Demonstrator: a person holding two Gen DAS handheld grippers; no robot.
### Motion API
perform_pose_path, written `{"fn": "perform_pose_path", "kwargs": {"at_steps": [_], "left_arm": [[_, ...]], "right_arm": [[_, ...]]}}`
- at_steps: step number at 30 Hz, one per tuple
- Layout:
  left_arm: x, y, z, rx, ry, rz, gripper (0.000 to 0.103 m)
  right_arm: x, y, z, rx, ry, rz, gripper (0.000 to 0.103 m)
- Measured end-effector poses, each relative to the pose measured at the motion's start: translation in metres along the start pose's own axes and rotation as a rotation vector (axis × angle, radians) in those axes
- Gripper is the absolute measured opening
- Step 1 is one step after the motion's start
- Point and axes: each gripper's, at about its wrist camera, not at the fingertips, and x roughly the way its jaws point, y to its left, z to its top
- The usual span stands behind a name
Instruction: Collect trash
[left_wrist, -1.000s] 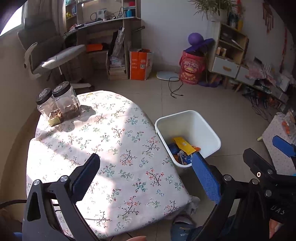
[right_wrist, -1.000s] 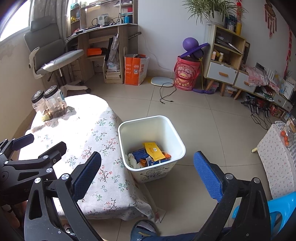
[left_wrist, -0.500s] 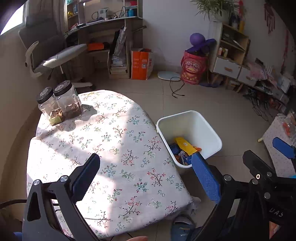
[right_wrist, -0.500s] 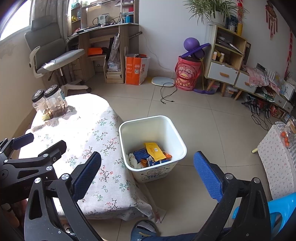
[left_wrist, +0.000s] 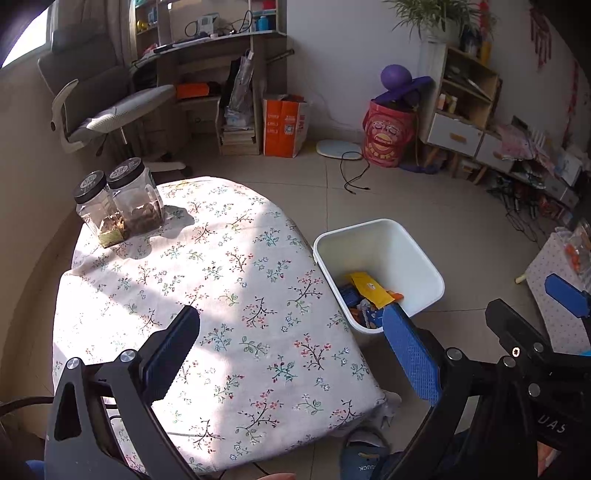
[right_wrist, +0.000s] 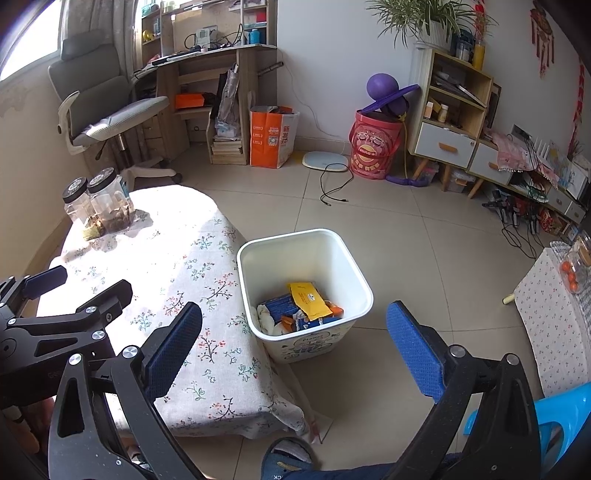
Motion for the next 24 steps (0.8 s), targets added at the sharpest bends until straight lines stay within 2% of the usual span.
{"fn": "perform_pose_path", "kwargs": {"at_steps": [24], "left_arm": [[-0.0006,-0.0050,0.0003,-0.010,0.006,0.015,0.096]], "right_arm": [[0.0016,0.0015,0.0029,0.006,0.005,0.010,0.096]]}}
